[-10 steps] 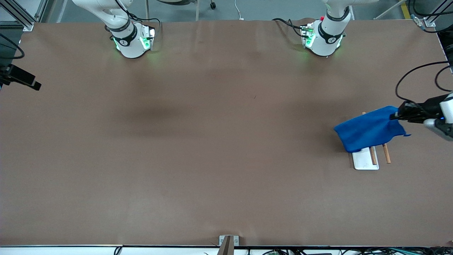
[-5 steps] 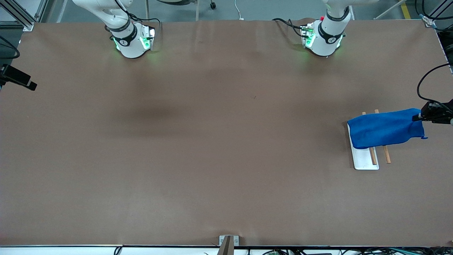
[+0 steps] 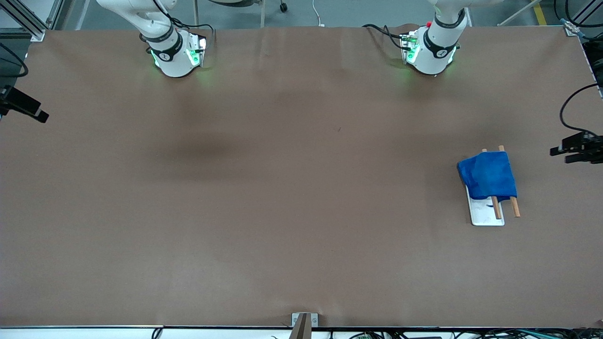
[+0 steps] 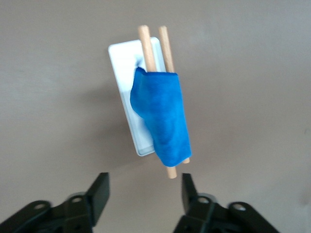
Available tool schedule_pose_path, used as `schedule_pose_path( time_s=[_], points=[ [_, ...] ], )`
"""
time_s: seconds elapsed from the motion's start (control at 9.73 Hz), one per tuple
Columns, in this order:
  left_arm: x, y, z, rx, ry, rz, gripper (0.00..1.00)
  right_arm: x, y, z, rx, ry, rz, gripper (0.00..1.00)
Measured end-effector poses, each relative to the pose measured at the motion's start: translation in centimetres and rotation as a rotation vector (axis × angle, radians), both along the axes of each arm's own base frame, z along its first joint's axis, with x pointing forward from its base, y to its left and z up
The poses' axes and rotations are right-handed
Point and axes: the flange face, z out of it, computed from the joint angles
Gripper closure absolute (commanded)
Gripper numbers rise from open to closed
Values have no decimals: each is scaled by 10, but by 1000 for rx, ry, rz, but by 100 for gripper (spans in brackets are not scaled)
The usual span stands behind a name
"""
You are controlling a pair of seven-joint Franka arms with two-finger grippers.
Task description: Right arm passes towel to left arm to hang
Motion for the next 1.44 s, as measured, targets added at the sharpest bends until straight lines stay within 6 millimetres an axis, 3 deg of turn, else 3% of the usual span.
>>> schedule_pose_path(
  time_s=[0.21, 0.31, 0.51, 0.72, 1.03, 1.13, 1.23, 1.44],
  points=[
    [8, -3, 20, 21, 3, 95, 0, 0, -1, 4, -9, 1, 1, 0],
    [16, -20, 24, 24, 15, 134, 0, 0, -2, 3, -34, 5, 24, 0],
    [35, -82, 44, 60, 35, 161, 0, 0, -2, 3, -58, 9, 48, 0],
    [46, -167, 79, 143, 12, 157, 0, 1, 0, 2, -58, 12, 52, 0],
    [28, -273, 143, 235, -54, 207, 0, 1, 2, 2, -59, 13, 55, 0],
    [17, -297, 162, 250, -79, 239, 0, 1, 1, 2, -59, 13, 55, 0],
    [8, -312, 179, 253, -103, 255, 0, 1, 1, 1, -58, 13, 55, 0],
    [-7, -316, 200, 253, -123, 255, 0, 1, 1, 1, -58, 13, 55, 0]
  ],
)
